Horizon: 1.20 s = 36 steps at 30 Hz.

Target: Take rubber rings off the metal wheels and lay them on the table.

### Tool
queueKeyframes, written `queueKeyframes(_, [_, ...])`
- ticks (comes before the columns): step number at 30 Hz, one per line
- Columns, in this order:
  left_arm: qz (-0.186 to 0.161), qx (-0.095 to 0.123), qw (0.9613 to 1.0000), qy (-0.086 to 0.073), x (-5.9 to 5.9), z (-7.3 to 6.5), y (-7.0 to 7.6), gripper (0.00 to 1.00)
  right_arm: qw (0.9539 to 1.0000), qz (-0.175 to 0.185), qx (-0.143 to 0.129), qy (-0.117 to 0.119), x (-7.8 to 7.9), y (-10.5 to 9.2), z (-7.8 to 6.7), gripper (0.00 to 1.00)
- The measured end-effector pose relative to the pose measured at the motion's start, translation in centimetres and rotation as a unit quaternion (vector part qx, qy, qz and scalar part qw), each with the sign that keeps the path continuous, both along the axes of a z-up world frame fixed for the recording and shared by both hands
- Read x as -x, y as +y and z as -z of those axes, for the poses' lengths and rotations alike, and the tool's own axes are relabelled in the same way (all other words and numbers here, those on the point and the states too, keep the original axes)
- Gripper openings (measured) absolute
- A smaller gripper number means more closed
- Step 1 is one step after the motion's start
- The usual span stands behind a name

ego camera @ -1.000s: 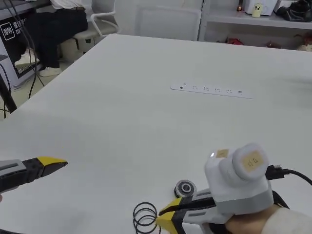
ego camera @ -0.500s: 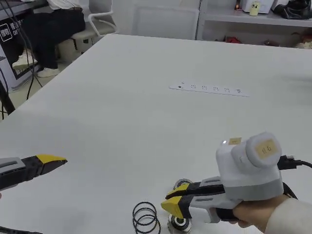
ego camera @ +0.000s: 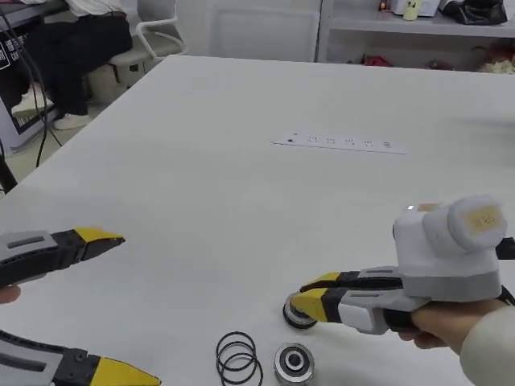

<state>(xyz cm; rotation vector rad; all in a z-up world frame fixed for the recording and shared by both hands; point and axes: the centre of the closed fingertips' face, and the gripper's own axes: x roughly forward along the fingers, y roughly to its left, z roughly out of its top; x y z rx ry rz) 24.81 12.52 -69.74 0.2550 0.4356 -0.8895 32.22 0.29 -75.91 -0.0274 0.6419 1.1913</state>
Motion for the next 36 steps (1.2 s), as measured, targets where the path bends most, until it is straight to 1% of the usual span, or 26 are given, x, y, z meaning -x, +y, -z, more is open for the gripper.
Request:
queueKeyframes(6, [0.023, -0.008, 0.9996, -0.011, -1.3, -0.8, -1.0, 0.97, 0.9996, 0.027, -0.002, 0.000, -1.3, -1.6, 0.3, 0.11])
queueKeyframes(11, [0.044, -0.013, 0.9988, -0.019, -2.4, -1.3, -2.0, 0.96, 0.9992, 0.039, 0.002, 0.006, -1.6, -2.5, 1.0, 0.12])
queueKeyframes(16, [0.066, -0.009, 0.9974, -0.030, -3.8, -1.9, -3.4, 0.93, 0.9993, 0.035, 0.013, 0.009, -1.4, -3.1, 2.0, 0.14])
queueKeyframes(17, [0.067, -0.009, 0.9972, -0.030, -3.9, -2.0, -3.6, 0.93, 0.9993, 0.034, 0.014, 0.008, -1.4, -3.2, 2.1, 0.14])
queueKeyframes(18, [0.074, -0.004, 0.9967, -0.034, -4.3, -2.2, -4.2, 0.92, 0.9994, 0.029, 0.017, 0.008, -1.2, -3.2, 2.4, 0.14])
queueKeyframes(21, [0.083, 0.003, 0.9958, -0.038, -5.1, -2.5, -5.1, 0.90, 0.9995, 0.021, 0.021, 0.009, -0.9, -3.2, 2.7, 0.16])
queueKeyframes(25, [0.097, 0.007, 0.9943, -0.043, -6.0, -2.4, -6.5, 0.86, 0.9994, 0.007, 0.033, 0.006, -0.5, -3.0, 3.3, 0.17])
queueKeyframes(30, [0.109, 0.011, 0.9930, -0.044, -6.9, -1.9, -7.7, 0.81, 0.9993, -0.007, 0.038, 0.000, 0.0, -2.7, 3.6, 0.19])
queueKeyframes(36, [0.135, 0.011, 0.9901, -0.040, -7.4, -0.6, -9.8, 0.73, 0.9986, -0.022, 0.046, -0.012, 0.3, -2.4, 4.0, 0.22])
